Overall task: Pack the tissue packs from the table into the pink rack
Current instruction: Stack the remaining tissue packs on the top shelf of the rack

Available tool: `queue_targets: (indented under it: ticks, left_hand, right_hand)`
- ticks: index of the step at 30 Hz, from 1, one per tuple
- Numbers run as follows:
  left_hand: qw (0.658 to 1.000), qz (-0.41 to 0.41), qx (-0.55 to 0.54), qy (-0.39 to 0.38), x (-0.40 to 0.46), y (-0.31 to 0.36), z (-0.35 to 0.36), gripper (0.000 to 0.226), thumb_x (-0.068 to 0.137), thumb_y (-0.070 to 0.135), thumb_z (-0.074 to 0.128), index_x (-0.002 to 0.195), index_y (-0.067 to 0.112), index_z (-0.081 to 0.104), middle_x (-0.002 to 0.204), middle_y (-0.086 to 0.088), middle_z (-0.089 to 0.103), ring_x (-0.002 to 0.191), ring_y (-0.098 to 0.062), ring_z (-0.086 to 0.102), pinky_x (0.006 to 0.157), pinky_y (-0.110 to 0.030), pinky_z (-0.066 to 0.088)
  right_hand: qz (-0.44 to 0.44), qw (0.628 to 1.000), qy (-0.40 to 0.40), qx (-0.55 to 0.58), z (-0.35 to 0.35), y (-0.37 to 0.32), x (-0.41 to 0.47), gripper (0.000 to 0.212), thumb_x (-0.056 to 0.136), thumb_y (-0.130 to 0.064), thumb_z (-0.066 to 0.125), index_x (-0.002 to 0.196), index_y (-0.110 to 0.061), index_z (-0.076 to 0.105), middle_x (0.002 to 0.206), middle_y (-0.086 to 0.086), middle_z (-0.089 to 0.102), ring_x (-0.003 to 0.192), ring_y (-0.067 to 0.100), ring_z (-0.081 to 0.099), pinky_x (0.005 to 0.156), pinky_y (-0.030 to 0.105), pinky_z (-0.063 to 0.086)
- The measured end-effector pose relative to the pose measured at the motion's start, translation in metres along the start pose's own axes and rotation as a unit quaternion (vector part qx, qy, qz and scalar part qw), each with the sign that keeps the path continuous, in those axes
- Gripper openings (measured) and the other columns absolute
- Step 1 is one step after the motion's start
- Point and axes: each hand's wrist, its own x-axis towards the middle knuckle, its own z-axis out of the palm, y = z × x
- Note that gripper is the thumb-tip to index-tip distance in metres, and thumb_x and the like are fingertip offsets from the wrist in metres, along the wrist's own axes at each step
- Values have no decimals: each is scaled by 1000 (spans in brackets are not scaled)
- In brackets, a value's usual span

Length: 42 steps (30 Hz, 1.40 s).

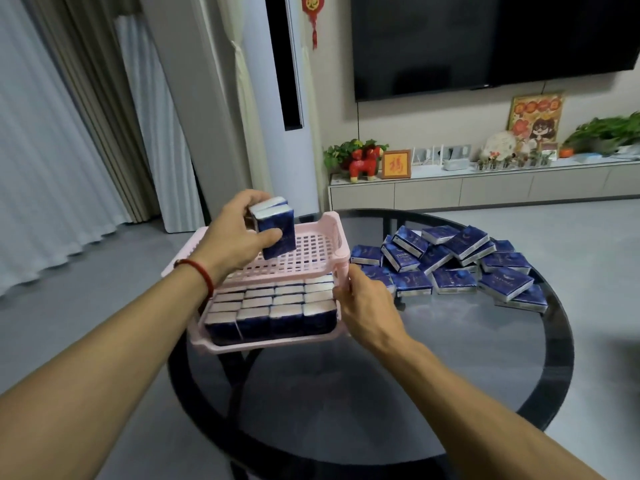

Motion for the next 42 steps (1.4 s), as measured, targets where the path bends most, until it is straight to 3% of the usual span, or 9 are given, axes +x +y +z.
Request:
queue_targets:
  ticks: [5, 10, 15, 23, 31, 42]
  left_hand:
    - [998, -31, -36, -43, 32, -3, 23, 55, 85, -4, 77, 133, 15, 58, 125, -11, 64, 111, -27, 67, 93, -34, 58]
    - [993, -51, -77, -76, 53, -9, 43, 52, 84, -6, 77, 128, 16, 60, 123, -14, 66, 114, -32, 67, 94, -49, 60]
    - [991, -23, 3, -133, 57, -20, 55, 62, 83, -2, 79, 127, 33, 53, 120, -9, 69, 106, -21, 71, 93, -39, 61]
    - [988, -14, 52, -146, 61, -22, 57, 74, 82, 0, 80, 130, 43, 44, 124, -5, 64, 111, -24, 68, 89, -44, 63]
    - [985, -21, 56, -160, 61, -22, 60, 91, 84, 4, 80, 153, 39, 31, 135, -7, 58, 116, -24, 65, 97, -42, 59]
    - [986, -25, 54, -155, 58, -23, 57, 105, 81, 6, 84, 160, 35, 20, 139, -9, 58, 121, -27, 63, 100, -43, 57]
  right_hand:
    - [0, 1000, -11, 4, -3, 6, -2, 13, 101, -27, 49, 112, -22, 54, 109, 8, 72, 95, 34, 65, 81, 55, 56]
    - [-11, 1000, -16, 15, -9, 15, -3, 13, 99, -36, 51, 107, -28, 57, 101, -3, 73, 90, 26, 67, 78, 53, 58]
    - [-16, 1000, -18, 4, -8, 18, -3, 17, 100, -41, 52, 112, -30, 56, 107, 0, 73, 96, 28, 68, 80, 53, 58]
    - [-15, 1000, -19, 1, -8, 17, -4, 24, 102, -41, 54, 121, -27, 55, 117, 2, 72, 104, 31, 67, 85, 53, 57]
    - [-30, 999, -21, 4, -8, 20, -5, 26, 102, -40, 54, 123, -25, 54, 117, 2, 72, 104, 30, 67, 85, 52, 57]
    - [-37, 999, -33, 5, -6, 24, -3, 28, 103, -39, 54, 128, -26, 52, 122, 0, 70, 105, 26, 67, 87, 51, 58]
